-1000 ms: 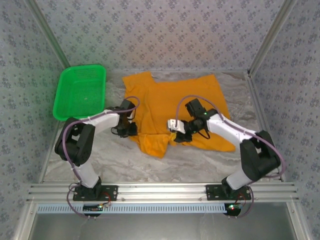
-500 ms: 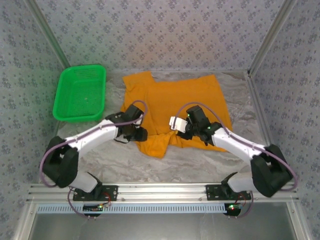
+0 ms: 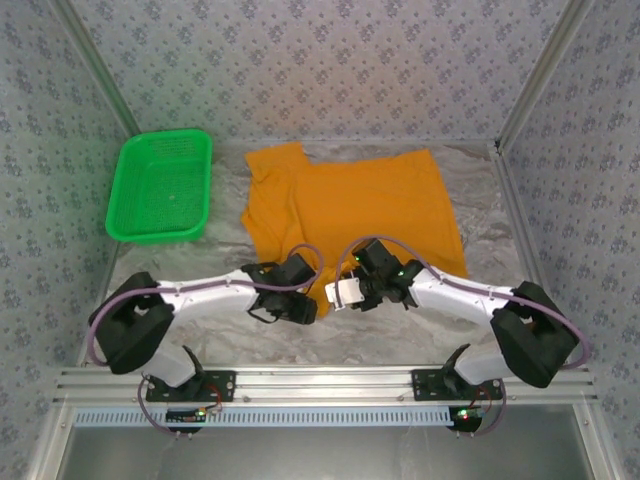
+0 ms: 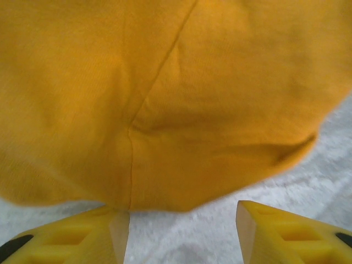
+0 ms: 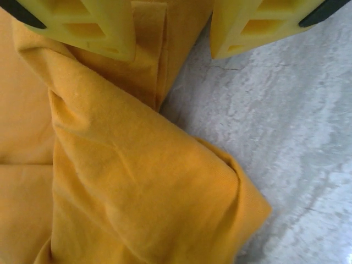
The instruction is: Fold the inside-out t-shirt
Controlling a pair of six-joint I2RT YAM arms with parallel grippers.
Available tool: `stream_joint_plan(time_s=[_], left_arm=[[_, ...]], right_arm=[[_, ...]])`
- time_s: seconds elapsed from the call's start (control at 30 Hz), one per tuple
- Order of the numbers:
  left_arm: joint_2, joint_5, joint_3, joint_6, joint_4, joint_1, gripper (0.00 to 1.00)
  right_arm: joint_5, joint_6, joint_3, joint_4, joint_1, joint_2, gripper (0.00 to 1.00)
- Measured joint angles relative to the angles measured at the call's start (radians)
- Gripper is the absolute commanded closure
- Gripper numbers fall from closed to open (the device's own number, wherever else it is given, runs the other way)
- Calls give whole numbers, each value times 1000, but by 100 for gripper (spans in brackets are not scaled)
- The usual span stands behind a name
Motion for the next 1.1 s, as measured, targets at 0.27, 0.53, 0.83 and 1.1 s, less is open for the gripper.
stream_joint_plan(time_s=[0.27, 0.53, 0.83, 1.1], left_arm=[[35, -72, -2, -58, 68, -4, 87], [-74, -117, 3, -43, -26, 19, 100], [-401, 26, -4, -55, -165, 238, 100], [-571, 102, -131, -66, -237, 389, 51]], right_arm=[[79, 10, -4, 92, -18, 62, 98], [26, 3, -8, 10, -8, 2, 100], [-418, 24, 167, -387, -97, -190, 100], [-528, 14, 146, -492, -43, -139, 63]])
